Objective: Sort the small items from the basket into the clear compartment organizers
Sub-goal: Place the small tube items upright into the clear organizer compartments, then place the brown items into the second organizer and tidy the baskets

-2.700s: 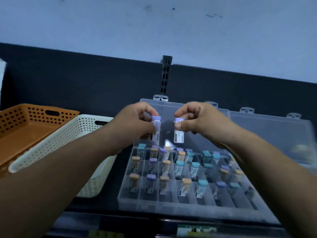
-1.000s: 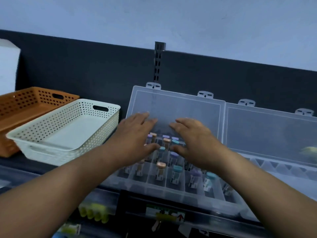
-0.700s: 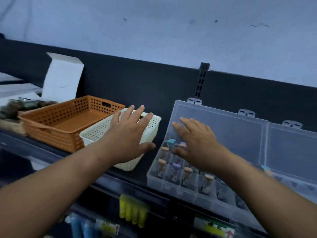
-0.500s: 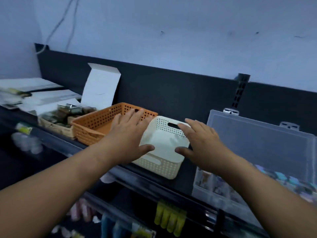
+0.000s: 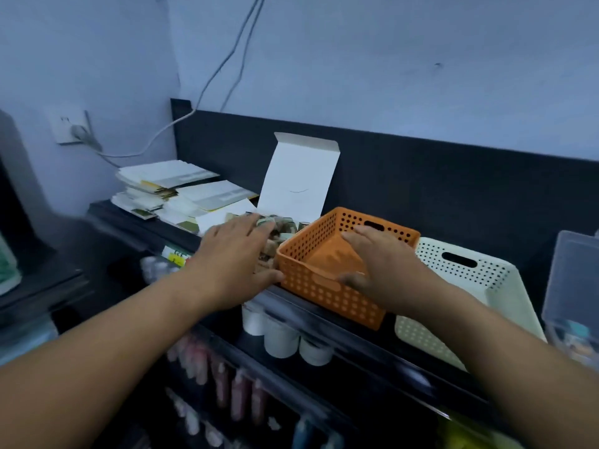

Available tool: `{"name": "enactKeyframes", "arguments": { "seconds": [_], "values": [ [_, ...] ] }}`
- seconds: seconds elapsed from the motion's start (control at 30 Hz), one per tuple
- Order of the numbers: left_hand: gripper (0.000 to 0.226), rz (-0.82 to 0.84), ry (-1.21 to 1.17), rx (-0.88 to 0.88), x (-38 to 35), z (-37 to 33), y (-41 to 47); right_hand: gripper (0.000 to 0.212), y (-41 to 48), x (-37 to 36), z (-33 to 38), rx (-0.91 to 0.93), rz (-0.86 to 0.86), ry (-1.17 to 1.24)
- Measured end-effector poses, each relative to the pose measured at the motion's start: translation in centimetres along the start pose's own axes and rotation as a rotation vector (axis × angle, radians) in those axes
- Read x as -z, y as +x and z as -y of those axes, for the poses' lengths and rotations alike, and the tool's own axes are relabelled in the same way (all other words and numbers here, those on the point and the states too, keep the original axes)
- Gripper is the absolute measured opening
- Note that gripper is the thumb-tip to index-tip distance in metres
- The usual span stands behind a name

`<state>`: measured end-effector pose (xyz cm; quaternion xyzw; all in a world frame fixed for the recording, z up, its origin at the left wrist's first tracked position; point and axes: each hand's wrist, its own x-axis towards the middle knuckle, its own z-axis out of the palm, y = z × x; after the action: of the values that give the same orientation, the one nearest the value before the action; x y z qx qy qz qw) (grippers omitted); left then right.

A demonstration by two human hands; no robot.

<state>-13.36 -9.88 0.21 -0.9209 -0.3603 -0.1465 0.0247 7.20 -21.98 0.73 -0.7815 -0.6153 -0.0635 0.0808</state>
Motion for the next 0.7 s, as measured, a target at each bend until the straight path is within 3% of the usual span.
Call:
{"name": "enactKeyframes", "arguments": {
  "seconds": [0.23, 0.57, 0.7],
  "values": [
    [0.077, -0.011, -0.159, 0.082, -0.8, 4.7, 3.4, 0.072, 6.9, -0.8, 1.7, 0.075, 0.051, 0.082],
    [0.079, 0.112, -0.211, 0.123, -4.1, 9.4, 11.6, 0.065, 17.9, -3.3, 3.9, 0.101, 0.199, 0.145],
    [0.063, 0.166, -0.19, 0.13, -5.9, 10.8, 13.9, 0.063, 20.7, -4.8, 5.7, 0.04, 0.213, 0.083]
  ]
}}
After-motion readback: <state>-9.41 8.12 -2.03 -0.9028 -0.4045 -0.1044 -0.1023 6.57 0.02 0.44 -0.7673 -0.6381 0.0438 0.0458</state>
